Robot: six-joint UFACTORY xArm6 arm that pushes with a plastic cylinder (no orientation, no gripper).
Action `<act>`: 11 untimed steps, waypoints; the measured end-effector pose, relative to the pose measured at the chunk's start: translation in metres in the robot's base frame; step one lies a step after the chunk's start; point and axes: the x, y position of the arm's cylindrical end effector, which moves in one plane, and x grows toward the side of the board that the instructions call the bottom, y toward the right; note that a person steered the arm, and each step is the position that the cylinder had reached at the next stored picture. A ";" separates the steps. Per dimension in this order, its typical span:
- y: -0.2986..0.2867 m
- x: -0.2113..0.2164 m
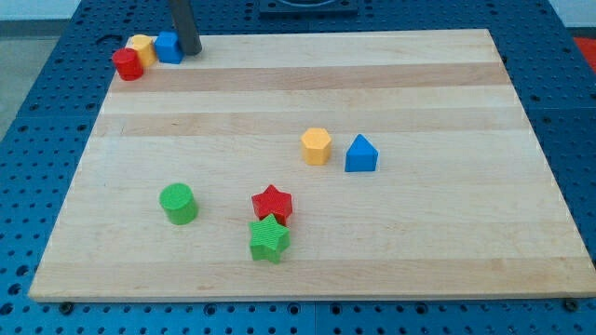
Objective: Nudge the blue triangle down a bit
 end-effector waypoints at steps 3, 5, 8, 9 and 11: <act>-0.006 0.003; 0.143 0.008; 0.363 0.147; 0.346 0.193; 0.219 0.199</act>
